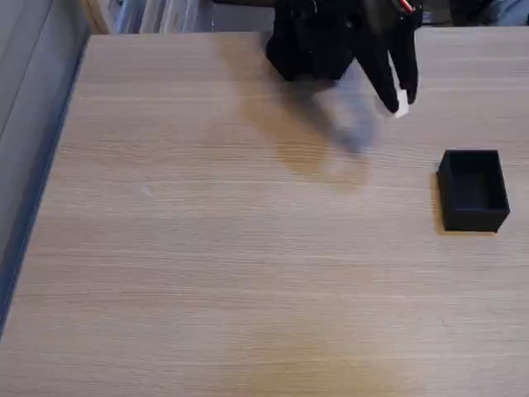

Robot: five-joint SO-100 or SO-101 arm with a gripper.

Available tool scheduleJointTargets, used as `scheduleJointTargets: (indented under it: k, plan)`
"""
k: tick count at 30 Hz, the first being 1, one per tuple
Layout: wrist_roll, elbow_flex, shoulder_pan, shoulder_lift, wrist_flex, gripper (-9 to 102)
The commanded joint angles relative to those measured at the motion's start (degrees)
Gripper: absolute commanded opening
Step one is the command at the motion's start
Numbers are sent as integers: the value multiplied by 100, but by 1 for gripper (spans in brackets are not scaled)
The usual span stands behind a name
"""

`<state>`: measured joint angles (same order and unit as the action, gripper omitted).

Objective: Pick a white block and place it in the black box.

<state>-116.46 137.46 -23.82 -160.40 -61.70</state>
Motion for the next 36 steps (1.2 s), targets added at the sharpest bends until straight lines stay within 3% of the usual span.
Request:
scheduleJointTargets:
  k: [1, 14, 36]
  plan:
    - [141, 44, -466, -26, 316, 0]
    - [861, -299, -1028, 1942, 2127, 0]
    - [1811, -1758, -1362, 4368, 2487, 1]
